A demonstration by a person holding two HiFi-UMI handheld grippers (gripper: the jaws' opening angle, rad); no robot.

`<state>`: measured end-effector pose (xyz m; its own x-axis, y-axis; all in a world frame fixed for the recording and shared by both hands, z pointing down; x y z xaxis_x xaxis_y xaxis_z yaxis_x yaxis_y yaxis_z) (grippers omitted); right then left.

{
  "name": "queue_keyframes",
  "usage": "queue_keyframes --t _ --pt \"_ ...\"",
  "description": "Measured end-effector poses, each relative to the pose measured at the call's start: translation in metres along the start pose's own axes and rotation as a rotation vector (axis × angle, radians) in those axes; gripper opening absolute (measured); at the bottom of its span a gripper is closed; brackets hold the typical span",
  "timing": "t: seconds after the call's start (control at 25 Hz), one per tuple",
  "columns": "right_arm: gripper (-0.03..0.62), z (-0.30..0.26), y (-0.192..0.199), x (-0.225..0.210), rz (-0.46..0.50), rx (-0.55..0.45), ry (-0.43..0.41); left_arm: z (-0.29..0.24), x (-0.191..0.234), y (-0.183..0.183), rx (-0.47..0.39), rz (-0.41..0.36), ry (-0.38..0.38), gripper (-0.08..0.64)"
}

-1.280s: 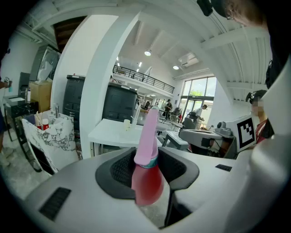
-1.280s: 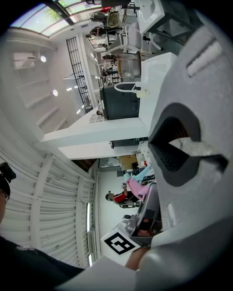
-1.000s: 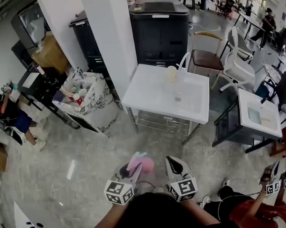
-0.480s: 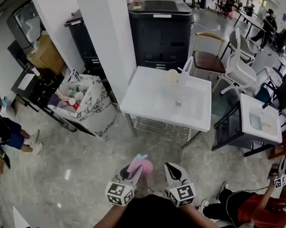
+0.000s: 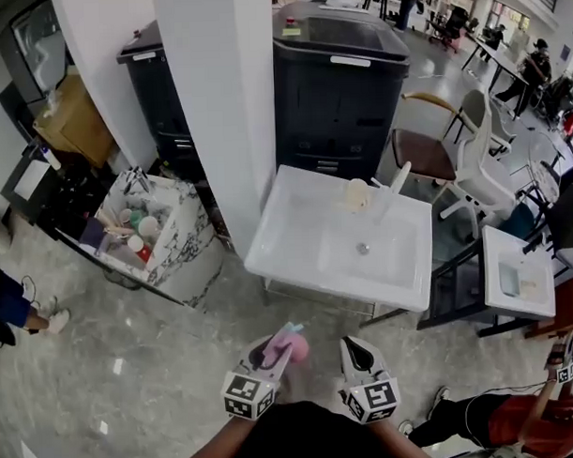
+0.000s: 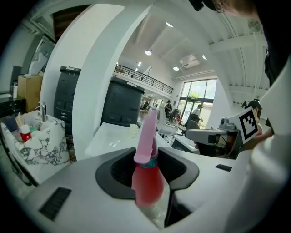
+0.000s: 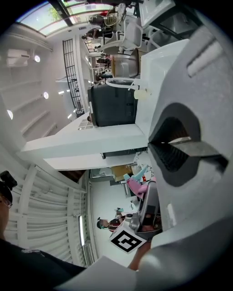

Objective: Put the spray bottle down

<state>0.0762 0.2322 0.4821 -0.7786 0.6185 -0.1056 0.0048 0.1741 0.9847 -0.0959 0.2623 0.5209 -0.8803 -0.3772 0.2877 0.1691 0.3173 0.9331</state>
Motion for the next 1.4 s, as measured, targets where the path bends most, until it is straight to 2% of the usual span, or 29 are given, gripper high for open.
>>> queue_keyframes --t 0.2,0.44,0.88,1.2,1.4 --pt "-0.002 -0.070 -0.016 0.004 0.044 -0.011 0.024 -0.030 0.060 -0.028 0.004 -0.017 0.050 0.163" --pt "-0.002 -0.120 -0.013 -0.004 0.025 -0.017 0.086 -0.064 0.108 -0.049 0.005 -0.067 0.115 0.163" --pt "-0.002 -0.172 -0.005 -0.027 -0.044 -0.008 0.099 -0.129 0.149 -0.072 0.002 -0.058 0.093 0.163" --pt "-0.002 -0.240 -0.022 -0.103 -0.083 -0.067 0.140 -0.210 0.182 -0.103 0.000 -0.086 0.058 0.163" --pt "-0.002 -0.277 -0.032 -0.150 -0.084 -0.096 0.155 -0.268 0.206 -0.106 0.006 -0.073 0.029 0.161"
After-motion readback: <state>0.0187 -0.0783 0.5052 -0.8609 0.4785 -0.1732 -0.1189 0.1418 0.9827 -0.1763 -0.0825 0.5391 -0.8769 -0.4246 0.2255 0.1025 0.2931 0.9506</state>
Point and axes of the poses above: the fingertips, and each gripper's own axes: z backward along the fingers, x to its left, y out of its underside, the point moved 4 cm from there along z, backward along the fingers, and after that the axes turned 11 degrees about -x, right-handed, at the moved point
